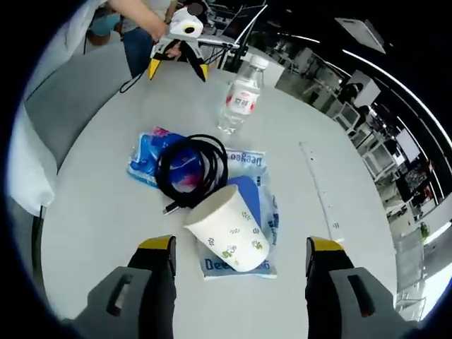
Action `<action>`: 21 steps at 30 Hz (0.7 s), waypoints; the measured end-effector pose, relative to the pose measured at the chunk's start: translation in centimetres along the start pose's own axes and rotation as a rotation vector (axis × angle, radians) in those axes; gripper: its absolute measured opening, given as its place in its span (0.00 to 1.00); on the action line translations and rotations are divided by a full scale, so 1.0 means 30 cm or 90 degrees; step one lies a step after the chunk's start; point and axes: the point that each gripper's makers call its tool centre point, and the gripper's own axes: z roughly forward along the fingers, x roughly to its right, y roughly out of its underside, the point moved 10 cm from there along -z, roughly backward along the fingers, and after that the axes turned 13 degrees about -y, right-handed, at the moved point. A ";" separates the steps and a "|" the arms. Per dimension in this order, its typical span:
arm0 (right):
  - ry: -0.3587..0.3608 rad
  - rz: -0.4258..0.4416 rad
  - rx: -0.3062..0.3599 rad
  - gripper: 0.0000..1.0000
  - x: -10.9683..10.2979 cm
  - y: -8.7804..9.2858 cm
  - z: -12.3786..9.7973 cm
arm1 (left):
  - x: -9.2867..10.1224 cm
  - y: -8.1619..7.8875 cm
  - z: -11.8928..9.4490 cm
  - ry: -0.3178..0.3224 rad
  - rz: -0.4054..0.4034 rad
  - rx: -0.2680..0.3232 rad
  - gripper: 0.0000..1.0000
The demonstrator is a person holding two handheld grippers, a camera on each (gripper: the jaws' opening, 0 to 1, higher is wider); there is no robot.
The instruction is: Arrange the tabletop items into an orderly group along one side of the table until the central work area is clear of visible clutter.
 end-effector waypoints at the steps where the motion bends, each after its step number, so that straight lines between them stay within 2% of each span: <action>1: -0.003 -0.003 -0.001 0.73 0.001 0.000 0.003 | 0.001 -0.001 0.001 0.000 -0.002 0.001 0.82; 8: -0.041 -0.035 -0.020 0.70 0.007 0.007 0.044 | 0.006 -0.001 0.009 0.001 -0.009 -0.002 0.81; 15: -0.068 -0.072 -0.021 0.68 0.029 -0.017 0.085 | 0.028 0.024 0.012 0.010 -0.013 -0.011 0.81; 21: -0.091 -0.094 -0.027 0.64 0.041 -0.028 0.119 | 0.021 0.035 0.009 0.009 -0.024 -0.018 0.80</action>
